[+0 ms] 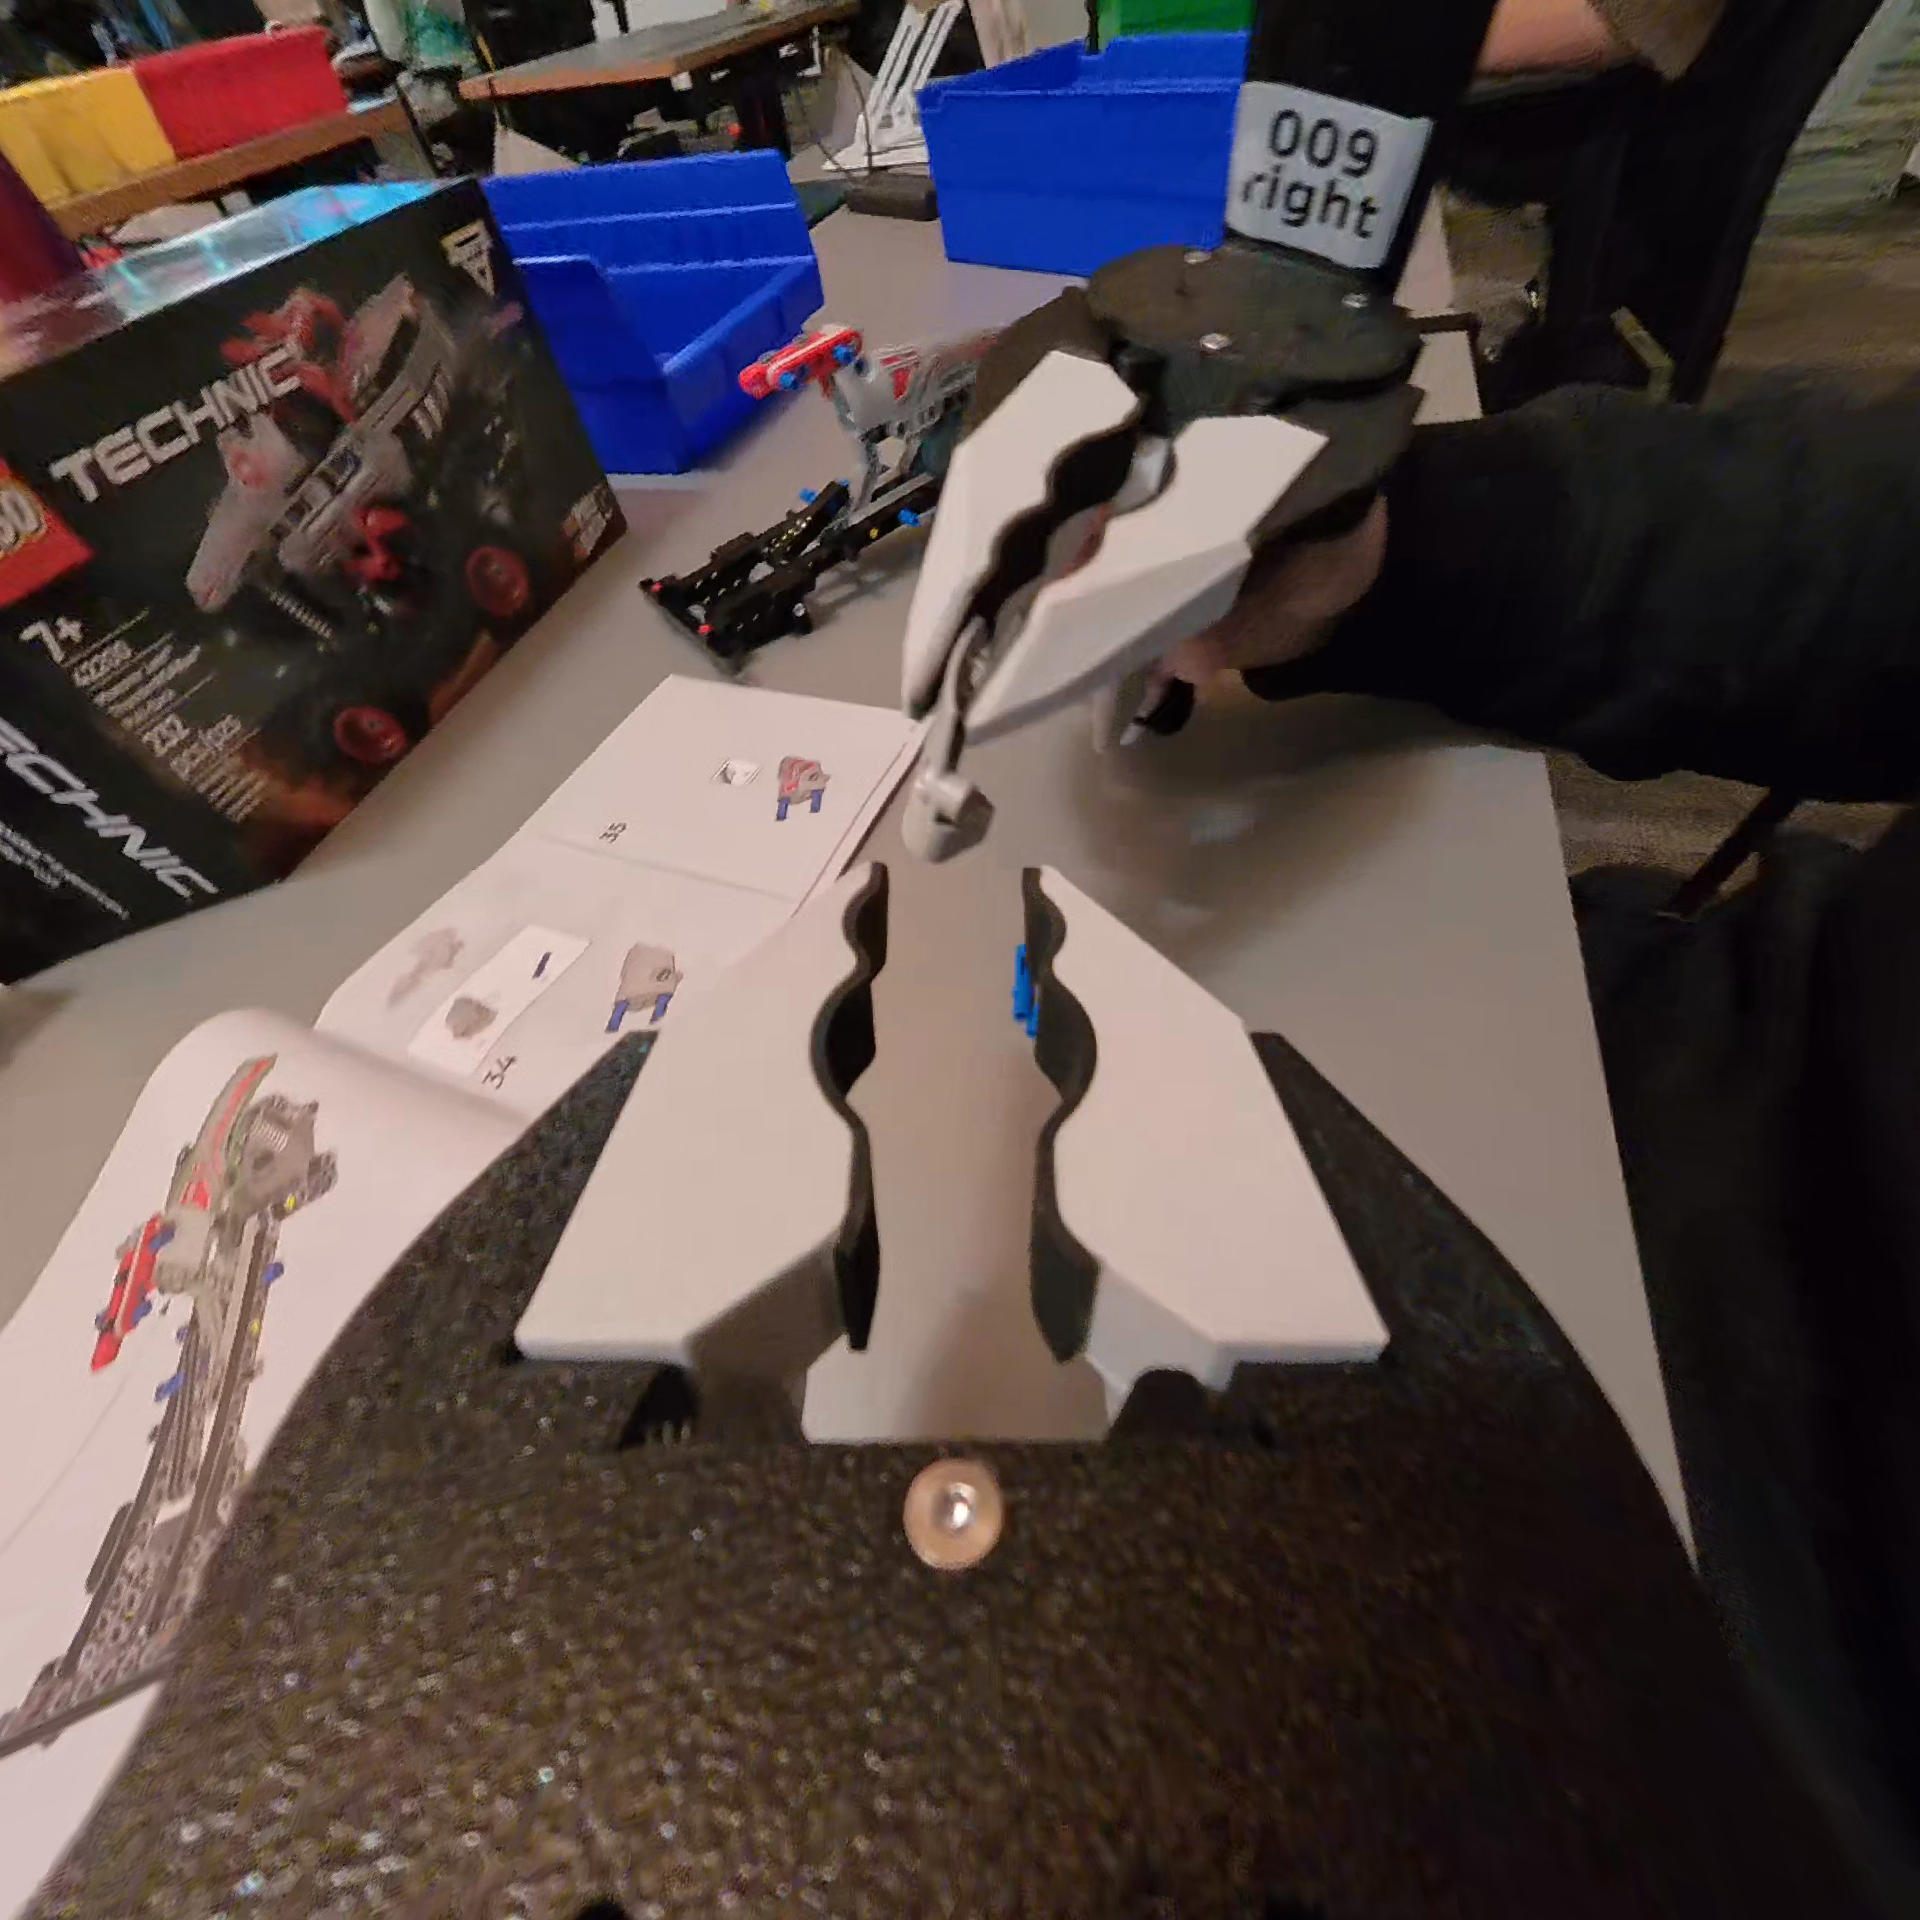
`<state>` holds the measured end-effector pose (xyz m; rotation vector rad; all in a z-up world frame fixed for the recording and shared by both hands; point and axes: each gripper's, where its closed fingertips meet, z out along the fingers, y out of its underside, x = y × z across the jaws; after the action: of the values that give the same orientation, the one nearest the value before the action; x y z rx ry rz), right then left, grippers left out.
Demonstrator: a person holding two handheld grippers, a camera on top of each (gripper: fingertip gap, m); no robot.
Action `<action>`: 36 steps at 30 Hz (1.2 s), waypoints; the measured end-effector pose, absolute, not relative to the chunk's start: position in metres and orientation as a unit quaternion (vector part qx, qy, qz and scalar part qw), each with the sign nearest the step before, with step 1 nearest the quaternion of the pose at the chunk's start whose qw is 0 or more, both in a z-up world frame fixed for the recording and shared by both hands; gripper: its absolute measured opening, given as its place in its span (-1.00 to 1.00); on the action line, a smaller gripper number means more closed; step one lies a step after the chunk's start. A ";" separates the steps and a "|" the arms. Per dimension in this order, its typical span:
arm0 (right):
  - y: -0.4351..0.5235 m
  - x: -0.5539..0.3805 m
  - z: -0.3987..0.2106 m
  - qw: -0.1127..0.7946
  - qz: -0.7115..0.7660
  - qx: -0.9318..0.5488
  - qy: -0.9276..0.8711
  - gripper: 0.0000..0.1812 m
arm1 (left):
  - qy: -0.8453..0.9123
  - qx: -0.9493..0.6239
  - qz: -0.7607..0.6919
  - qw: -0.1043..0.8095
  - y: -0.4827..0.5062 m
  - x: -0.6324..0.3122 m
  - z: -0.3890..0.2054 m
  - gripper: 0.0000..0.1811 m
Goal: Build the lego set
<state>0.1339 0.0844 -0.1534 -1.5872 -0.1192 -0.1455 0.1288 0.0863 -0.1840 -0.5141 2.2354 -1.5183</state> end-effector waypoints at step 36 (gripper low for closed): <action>0.066 0.147 -0.174 0.619 -0.055 -0.783 -0.019 -0.70 | 0.782 -0.015 -0.375 0.497 0.096 0.147 -0.185 -0.88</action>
<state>0.1468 0.0660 -0.1741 -1.8021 -0.0427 -0.1265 0.1470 0.0961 -0.1848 -0.0368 1.8949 -0.9092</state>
